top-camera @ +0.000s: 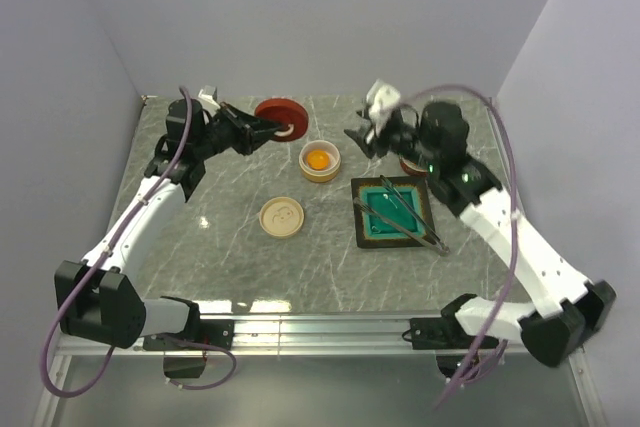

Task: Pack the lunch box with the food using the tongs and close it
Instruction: Pass the lid of the lunch box from the left arm to the right

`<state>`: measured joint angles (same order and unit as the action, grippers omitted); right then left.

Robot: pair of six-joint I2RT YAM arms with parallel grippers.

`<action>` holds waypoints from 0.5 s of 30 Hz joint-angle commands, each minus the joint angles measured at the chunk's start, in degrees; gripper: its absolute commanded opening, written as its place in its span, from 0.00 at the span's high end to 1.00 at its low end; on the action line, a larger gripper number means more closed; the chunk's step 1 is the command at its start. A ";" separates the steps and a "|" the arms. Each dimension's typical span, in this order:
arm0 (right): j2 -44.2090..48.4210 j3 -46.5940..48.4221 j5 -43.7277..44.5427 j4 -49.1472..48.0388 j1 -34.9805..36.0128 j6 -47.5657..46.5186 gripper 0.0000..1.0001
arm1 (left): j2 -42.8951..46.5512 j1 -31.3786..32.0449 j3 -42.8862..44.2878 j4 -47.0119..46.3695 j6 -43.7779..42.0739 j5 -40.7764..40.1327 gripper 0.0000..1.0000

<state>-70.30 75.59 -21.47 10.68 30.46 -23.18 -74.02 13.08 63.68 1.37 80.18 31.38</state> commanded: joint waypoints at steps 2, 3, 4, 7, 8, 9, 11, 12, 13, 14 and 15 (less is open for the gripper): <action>13.50 -17.96 2.05 -18.11 5.39 -19.85 0.48 | -0.78 0.01 -5.21 -3.89 8.49 12.54 0.99; 15.27 -20.63 3.36 -20.76 7.32 -22.41 0.48 | -0.78 0.10 -5.93 -4.61 8.93 13.35 0.99; 17.46 -24.75 5.28 -24.79 12.64 -24.96 0.48 | -0.60 0.19 -6.28 -4.36 8.50 13.80 0.99; 16.79 -26.55 11.25 -24.14 21.53 -32.79 0.49 | 0.89 1.41 -8.30 -4.09 8.06 13.28 1.00; 15.99 -26.29 12.85 -23.43 23.14 -34.63 0.50 | 1.50 1.86 -8.74 -3.74 8.23 12.84 0.99; 15.38 -26.37 13.91 -23.07 24.63 -35.00 0.50 | 1.68 2.21 -8.75 -3.22 7.97 11.88 0.99; 13.27 -26.28 16.10 -22.63 27.79 -35.97 0.50 | 2.38 3.61 -8.14 -2.25 7.01 10.38 0.99; 12.57 -26.29 16.72 -22.28 28.51 -36.06 0.51 | 2.65 3.97 -7.87 0.02 6.05 9.33 0.99; 11.60 -26.46 17.16 -21.93 28.86 -36.15 0.52 | 2.91 4.58 -7.61 0.65 5.95 7.75 0.99; 11.16 -26.90 17.34 -22.19 29.56 -36.58 0.52 | 3.79 4.93 -7.52 1.26 5.95 7.04 0.99; 10.63 -27.34 17.60 -22.54 29.83 -37.20 0.53 | 4.05 5.55 -7.43 2.49 6.39 6.08 1.00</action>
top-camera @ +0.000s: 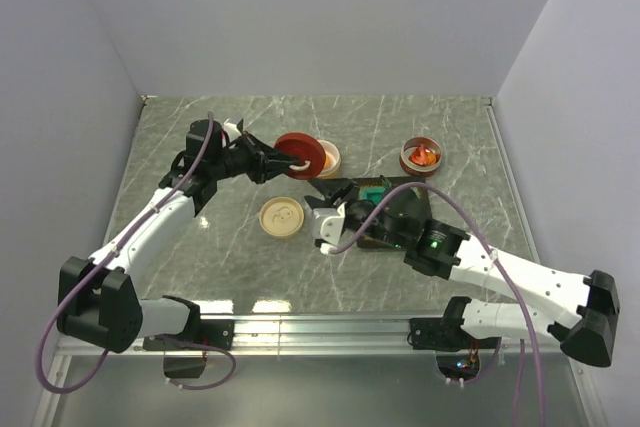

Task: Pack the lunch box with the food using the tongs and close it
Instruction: Pass the lid of the lunch box from the left arm to the right

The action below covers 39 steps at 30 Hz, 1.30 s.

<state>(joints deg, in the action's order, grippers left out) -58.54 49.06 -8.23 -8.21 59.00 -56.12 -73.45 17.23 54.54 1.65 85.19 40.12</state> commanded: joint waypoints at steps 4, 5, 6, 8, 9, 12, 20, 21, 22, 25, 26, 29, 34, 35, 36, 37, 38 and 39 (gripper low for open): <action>-3.58 -1.07 6.82 -4.36 1.64 -4.89 0.54 | 4.89 2.80 1.00 4.84 2.96 -4.25 0.99; -4.20 -0.55 6.82 -4.10 1.55 -4.10 0.54 | 4.90 2.98 1.00 5.29 3.40 -4.52 0.99; -4.65 -0.11 6.56 -3.92 1.29 -3.30 0.55 | 4.90 2.98 1.35 6.08 3.93 -4.78 0.99; -5.09 -0.54 6.38 -5.58 1.03 -3.03 0.54 | 4.81 3.24 1.96 6.79 4.02 -4.88 0.99; -5.52 -0.80 6.56 -6.98 0.94 -3.21 0.55 | 4.89 3.33 2.32 6.96 3.59 -5.14 0.99; -6.66 -0.11 7.52 -6.91 0.94 -3.12 0.55 | 4.98 3.95 3.37 8.46 3.14 -5.75 0.99; -8.51 0.34 5.94 -5.94 -2.75 -3.03 0.55 | 4.28 4.56 4.17 8.37 3.76 -5.58 0.99; -8.78 0.25 5.86 -6.20 -3.01 -2.95 0.55 | 4.28 4.56 4.25 8.37 3.67 -5.75 0.99; -8.87 0.16 5.68 -6.47 -3.45 -3.03 0.55 | 4.28 4.56 4.52 8.54 3.41 -5.75 0.99; -8.87 0.94 5.68 -6.21 -4.42 -2.77 0.55 | 4.46 4.65 5.31 9.68 2.70 -6.19 0.99; -8.87 1.21 5.77 -5.95 -4.60 -2.60 0.56 | 4.54 4.74 5.31 9.86 2.44 -6.28 0.99; -8.69 1.57 5.68 -6.12 -4.77 -3.03 0.56 | 4.63 4.74 4.78 8.99 2.96 -6.10 1.00; -9.39 2.44 5.77 -6.65 -4.86 -4.08 0.56 | 4.19 5.09 5.22 9.07 2.88 -6.02 0.99; -9.92 2.71 5.77 -6.56 -4.86 -4.17 0.57 | 4.19 5.09 5.40 9.07 2.62 -6.10 0.99; -10.18 3.23 5.77 -6.38 -4.86 -4.18 0.57 | 4.19 5.18 5.48 8.99 2.62 -6.19 0.99; -10.45 3.24 5.77 -6.64 -4.86 -4.35 0.57 | 4.02 5.26 5.66 8.90 2.70 -6.11 0.99; -10.62 3.50 5.77 -6.73 -4.86 -4.61 0.58 | 4.02 5.27 5.57 8.72 2.96 -5.93 0.99; -11.15 4.02 5.86 -6.47 -4.95 -4.96 0.59 | 4.02 5.44 5.57 8.63 3.14 -5.84 0.99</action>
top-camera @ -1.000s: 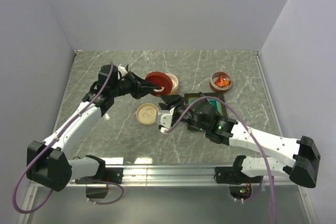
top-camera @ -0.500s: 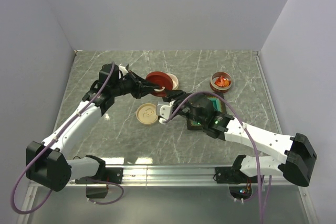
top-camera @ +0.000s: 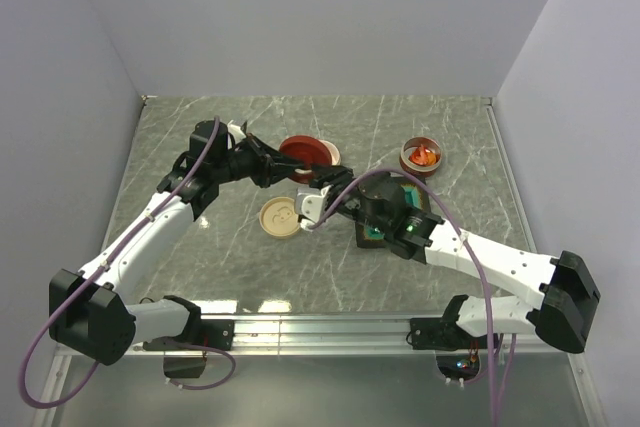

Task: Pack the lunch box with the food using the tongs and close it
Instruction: Pass the lid of the lunch box from the left arm to the right

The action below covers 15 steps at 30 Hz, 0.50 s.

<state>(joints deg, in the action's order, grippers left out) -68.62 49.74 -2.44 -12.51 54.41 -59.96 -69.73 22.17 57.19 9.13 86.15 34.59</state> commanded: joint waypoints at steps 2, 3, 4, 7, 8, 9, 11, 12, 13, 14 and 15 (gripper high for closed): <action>-1.86 3.70 0.15 -1.99 -0.27 -1.47 0.59 | 0.30 0.68 2.75 0.81 2.44 -0.22 1.00; -2.13 4.40 0.41 -1.21 -0.27 -2.08 0.64 | 0.30 0.76 2.67 0.63 2.44 -0.14 1.00; -2.48 4.67 0.68 -0.85 -0.27 -2.26 0.66 | 0.30 0.85 2.58 0.46 2.44 -0.05 1.00; -3.54 5.37 1.38 0.03 -0.27 -3.40 0.74 | 0.65 1.29 1.97 0.02 2.53 -0.14 0.99; -3.80 5.37 1.64 -0.49 -0.27 -3.75 0.75 | 0.83 1.38 1.79 -0.25 2.71 -0.14 1.00; -3.98 5.37 1.91 -0.41 -0.27 -4.37 0.79 | 0.92 1.47 1.61 -0.16 2.88 -0.22 0.99; -4.42 5.55 2.35 -0.06 -0.27 -4.90 0.86 | 0.92 1.56 1.35 -0.42 3.15 0.04 0.99; -4.42 5.90 2.35 0.29 -0.27 -4.99 0.91 | 0.92 1.56 1.43 -0.51 3.23 0.04 1.00; -4.42 6.07 2.35 0.64 -0.27 -4.90 0.97 | 0.83 1.56 1.52 -0.60 3.32 0.04 1.00; -4.24 6.25 2.35 0.73 -0.27 -4.72 1.00 | 0.83 1.56 1.44 -0.77 3.24 0.04 0.98; -4.07 6.69 2.35 1.08 -0.27 -4.11 1.00 | 0.74 1.56 1.52 -1.12 3.06 -0.05 0.94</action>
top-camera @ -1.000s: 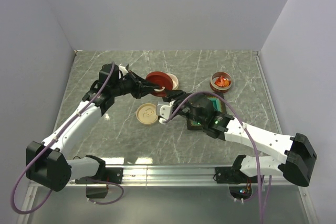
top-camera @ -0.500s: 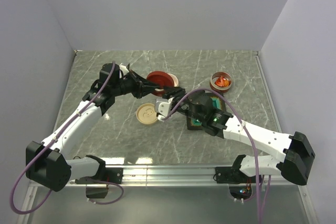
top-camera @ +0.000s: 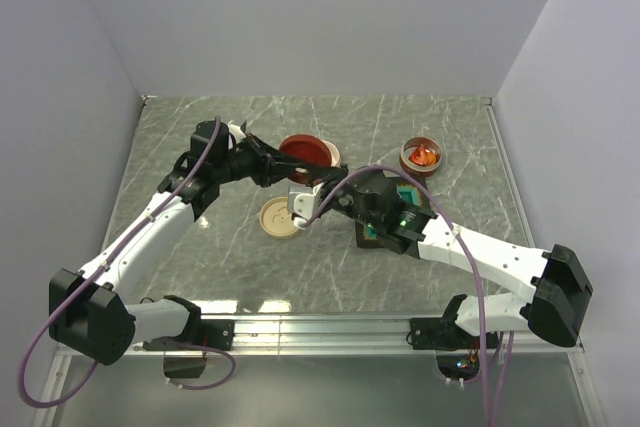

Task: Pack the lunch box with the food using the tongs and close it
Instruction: Pass the lid of the lunch box from the left arm to the right, then put the lid back on the lunch box

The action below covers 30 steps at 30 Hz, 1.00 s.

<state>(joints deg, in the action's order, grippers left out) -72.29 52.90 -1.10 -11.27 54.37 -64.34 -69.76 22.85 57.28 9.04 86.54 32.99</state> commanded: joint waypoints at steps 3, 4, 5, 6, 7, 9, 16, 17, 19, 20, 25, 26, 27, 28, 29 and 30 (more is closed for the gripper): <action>0.39 5.10 1.02 1.86 -0.23 2.71 1.00 | 0.94 0.70 1.87 0.19 0.91 0.14 0.78; 0.75 5.54 1.02 2.38 -0.23 3.25 1.00 | 0.76 0.53 1.87 0.45 0.04 -0.03 0.68; 1.18 5.89 1.02 3.26 -0.23 3.86 1.00 | 0.68 0.27 1.87 0.80 -0.32 -0.30 0.62; 1.54 6.50 1.02 3.79 -0.32 5.00 1.00 | 0.67 -0.26 1.79 0.98 -0.58 -0.38 0.41; 1.80 6.94 1.02 4.49 -0.40 5.62 1.00 | 0.59 -0.52 1.79 0.89 -1.46 -0.47 0.38; 2.50 8.70 0.23 7.74 -0.75 8.08 1.00 | 0.85 -1.84 1.79 0.89 -2.43 -0.21 0.21; 2.42 17.22 -5.73 21.44 -10.31 23.62 1.00 | 4.36 -4.48 4.86 -0.16 -15.40 -1.08 0.01; 2.51 18.36 -6.36 23.46 -11.64 27.64 1.00 | 5.06 -5.18 4.95 -0.25 -17.70 -1.70 0.01; 3.03 19.16 -9.51 25.23 -14.63 31.01 1.00 | 7.61 -5.88 5.30 0.89 -23.75 -5.82 0.01; 3.21 19.51 -10.14 26.29 -17.34 34.24 1.00 | 8.57 -6.67 4.95 0.46 -26.05 -7.14 0.01; 4.18 19.08 -15.94 27.26 -27.28 42.44 1.00 | 14.38 -8.17 3.72 -4.28 -41.59 -16.10 0.01; 4.00 19.16 -18.56 27.70 -29.47 44.71 1.00 | 14.91 -8.43 3.72 -4.81 -43.89 -16.90 0.01; 3.83 19.17 -19.63 27.70 -33.32 45.95 1.00 | 15.70 -8.61 3.98 -5.08 -46.35 -17.52 0.01; 3.22 19.25 -20.86 27.62 -35.71 47.10 1.00 | 15.88 -8.70 4.59 -3.60 -48.55 -21.53 0.01; 2.69 19.34 -23.04 27.61 -37.74 48.68 1.00 | 15.88 -9.14 6.25 -2.37 -48.92 -22.35 0.01; 2.16 19.34 -24.20 27.35 -41.67 49.39 1.00 | 15.53 -9.75 7.14 -1.05 -51.36 -21.31 0.01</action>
<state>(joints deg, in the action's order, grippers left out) -69.80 70.17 -18.57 16.38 19.49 -22.33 -54.28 14.28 60.27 8.12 46.68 17.02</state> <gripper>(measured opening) 0.083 0.994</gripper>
